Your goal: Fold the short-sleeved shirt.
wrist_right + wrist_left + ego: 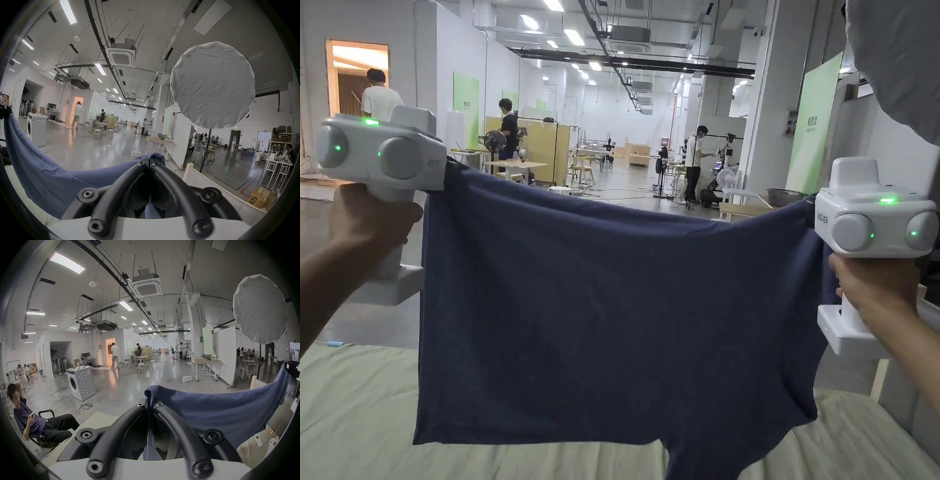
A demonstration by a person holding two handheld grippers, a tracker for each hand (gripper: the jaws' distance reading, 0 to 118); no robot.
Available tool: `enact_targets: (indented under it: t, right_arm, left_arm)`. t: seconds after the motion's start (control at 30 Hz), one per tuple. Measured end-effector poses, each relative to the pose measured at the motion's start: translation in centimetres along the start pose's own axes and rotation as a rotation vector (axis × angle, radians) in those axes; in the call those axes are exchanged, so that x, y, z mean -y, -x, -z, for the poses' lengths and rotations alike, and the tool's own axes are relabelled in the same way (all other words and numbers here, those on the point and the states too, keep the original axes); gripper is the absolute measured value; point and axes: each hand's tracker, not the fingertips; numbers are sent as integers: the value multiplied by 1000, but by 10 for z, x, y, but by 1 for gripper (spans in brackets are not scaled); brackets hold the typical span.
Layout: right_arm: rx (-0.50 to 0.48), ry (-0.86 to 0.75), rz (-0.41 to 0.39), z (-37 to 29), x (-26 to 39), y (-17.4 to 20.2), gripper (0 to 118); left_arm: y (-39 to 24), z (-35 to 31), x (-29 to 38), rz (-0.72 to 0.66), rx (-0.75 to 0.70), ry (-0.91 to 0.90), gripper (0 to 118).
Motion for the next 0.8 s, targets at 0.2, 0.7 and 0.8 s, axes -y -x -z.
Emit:
enact_targets:
  t: [0.2, 0.7, 0.8]
  right_arm:
    - [-25, 5, -12, -26, 26, 3, 1]
    - [-63, 102, -66, -154, 153, 4, 1]
    - [-73, 100, -67, -191, 166, 1, 1]
  left_arm:
    - [5, -11, 33, 33, 4, 17, 5]
    - [23, -111, 201, 3, 73, 139, 5]
    - [30, -136, 222, -22, 82, 146, 5]
